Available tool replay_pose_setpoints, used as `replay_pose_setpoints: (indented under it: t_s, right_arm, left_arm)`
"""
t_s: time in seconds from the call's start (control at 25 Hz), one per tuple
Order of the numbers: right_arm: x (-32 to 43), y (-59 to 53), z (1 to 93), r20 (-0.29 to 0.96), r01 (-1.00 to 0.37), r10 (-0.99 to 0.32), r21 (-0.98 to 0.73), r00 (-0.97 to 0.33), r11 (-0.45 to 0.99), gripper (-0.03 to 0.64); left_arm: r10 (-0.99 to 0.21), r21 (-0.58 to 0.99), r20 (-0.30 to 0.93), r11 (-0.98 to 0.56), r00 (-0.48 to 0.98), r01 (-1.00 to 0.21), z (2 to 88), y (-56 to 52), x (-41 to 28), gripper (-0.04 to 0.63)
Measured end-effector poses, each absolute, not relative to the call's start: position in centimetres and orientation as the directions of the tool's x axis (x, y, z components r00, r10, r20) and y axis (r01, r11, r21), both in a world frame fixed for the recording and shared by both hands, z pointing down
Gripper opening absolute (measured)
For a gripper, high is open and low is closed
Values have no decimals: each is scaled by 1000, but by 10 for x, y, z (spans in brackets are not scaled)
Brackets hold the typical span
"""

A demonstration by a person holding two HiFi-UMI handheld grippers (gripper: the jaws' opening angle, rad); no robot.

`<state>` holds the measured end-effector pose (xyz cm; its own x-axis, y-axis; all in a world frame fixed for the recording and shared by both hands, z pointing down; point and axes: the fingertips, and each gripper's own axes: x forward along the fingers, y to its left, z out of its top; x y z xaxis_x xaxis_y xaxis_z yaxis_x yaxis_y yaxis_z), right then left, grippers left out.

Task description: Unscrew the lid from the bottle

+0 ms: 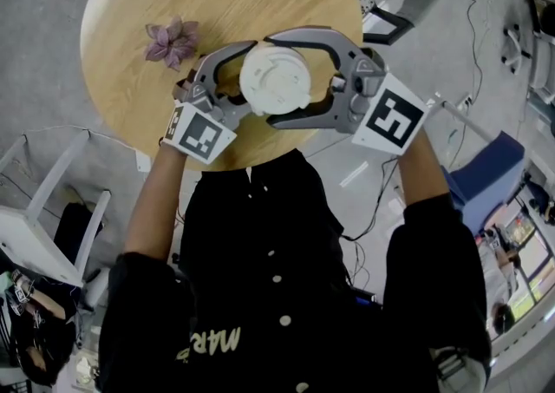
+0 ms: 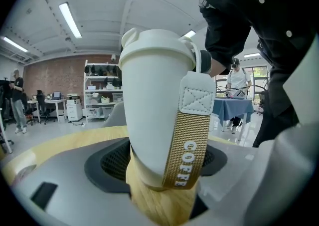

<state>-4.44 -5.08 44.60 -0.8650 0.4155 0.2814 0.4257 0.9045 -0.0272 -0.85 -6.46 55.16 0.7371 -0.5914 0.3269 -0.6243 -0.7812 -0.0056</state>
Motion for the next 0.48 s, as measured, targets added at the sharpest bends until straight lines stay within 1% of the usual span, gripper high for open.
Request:
replay_pose_setpoints:
  t_s: [0.12,0.2,0.24,0.32,0.44,0.48]
  right_arm:
    - [-45,-52,449,300,415,406,-35,-863,909,453]
    - [-40,-52,450,312,383,386,-73,-868,921,448]
    - [-36,-54,449,309,350,365,-105,-878,931,460]
    - [-31,-61,445,283,235,270,-153,-920,960,474]
    - [-31,-69,445,272,34,69,-134,-960,990,489]
    - [-32,-68,446,268,-17,22,-139,-963,990,494]
  left_arm:
    - [-596,-8,312,-780,740,-625,551,-67,-8,344]
    - [-591,-4,322,-782,740,-623,553,-66,-9,344]
    - [-589,-3,325,-783,740,-622,554,-65,-9,344]
    - [-588,-2,323,-784,742,-621,554,-65,-9,344]
    - [-594,-7,307,-783,744,-622,551,-67,-8,344]
    - [-595,-8,304,-783,744,-622,550,-67,-8,344]
